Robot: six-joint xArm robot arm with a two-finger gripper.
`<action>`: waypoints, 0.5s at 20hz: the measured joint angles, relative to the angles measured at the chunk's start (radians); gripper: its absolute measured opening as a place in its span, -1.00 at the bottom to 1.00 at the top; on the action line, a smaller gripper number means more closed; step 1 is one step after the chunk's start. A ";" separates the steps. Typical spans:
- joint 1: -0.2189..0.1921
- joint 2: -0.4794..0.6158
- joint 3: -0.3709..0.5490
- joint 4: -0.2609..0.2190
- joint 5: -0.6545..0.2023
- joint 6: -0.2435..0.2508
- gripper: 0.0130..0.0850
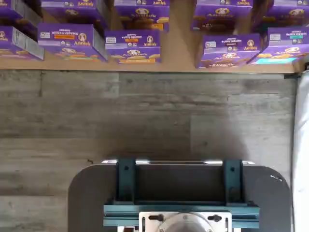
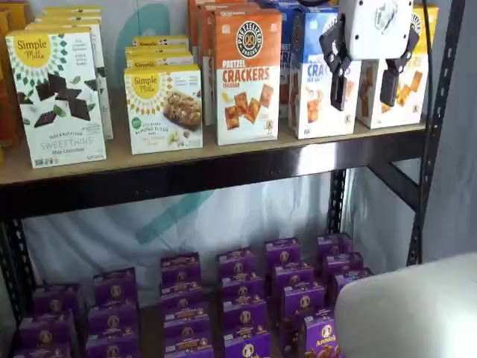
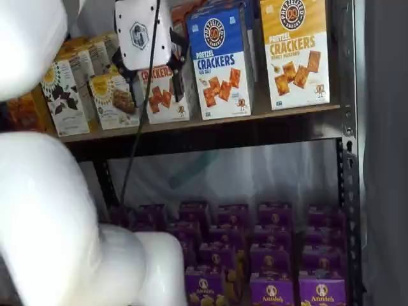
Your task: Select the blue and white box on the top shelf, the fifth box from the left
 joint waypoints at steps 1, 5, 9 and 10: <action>-0.016 -0.003 0.003 0.018 -0.004 -0.009 1.00; -0.118 -0.023 0.023 0.134 -0.029 -0.065 1.00; -0.111 -0.024 0.024 0.124 -0.030 -0.064 1.00; -0.105 -0.023 0.025 0.117 -0.033 -0.061 1.00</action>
